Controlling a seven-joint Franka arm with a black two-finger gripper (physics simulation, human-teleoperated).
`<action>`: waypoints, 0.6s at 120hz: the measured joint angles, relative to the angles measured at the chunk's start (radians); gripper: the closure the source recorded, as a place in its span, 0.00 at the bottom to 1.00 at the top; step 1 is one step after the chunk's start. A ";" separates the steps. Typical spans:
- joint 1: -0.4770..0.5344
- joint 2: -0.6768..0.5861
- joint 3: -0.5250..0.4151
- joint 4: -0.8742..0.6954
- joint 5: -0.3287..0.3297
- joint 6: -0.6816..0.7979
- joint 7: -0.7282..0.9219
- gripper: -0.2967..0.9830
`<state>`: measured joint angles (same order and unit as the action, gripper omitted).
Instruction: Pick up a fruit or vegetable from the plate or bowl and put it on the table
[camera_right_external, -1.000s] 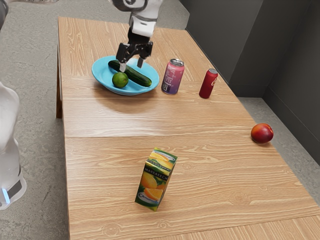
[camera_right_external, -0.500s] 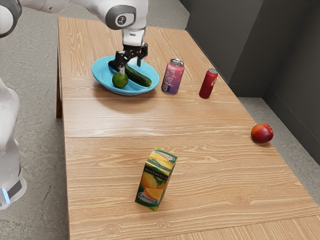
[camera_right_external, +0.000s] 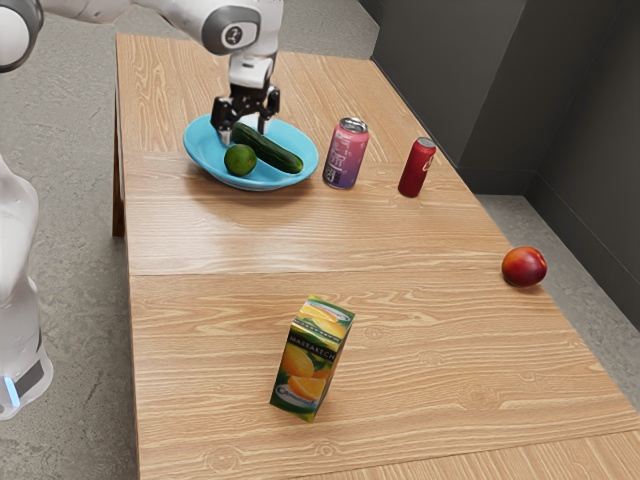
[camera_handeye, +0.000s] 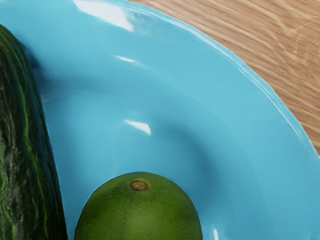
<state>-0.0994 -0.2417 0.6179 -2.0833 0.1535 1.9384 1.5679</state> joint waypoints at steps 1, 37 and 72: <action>0.000 0.000 0.000 0.000 0.000 -0.003 0.001 0.23; 0.002 0.006 0.008 0.000 -0.001 -0.076 0.028 0.23; 0.003 0.107 0.007 0.001 -0.004 -0.011 0.028 0.22</action>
<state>-0.0966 -0.1345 0.6253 -2.0824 0.1496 1.9274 1.5957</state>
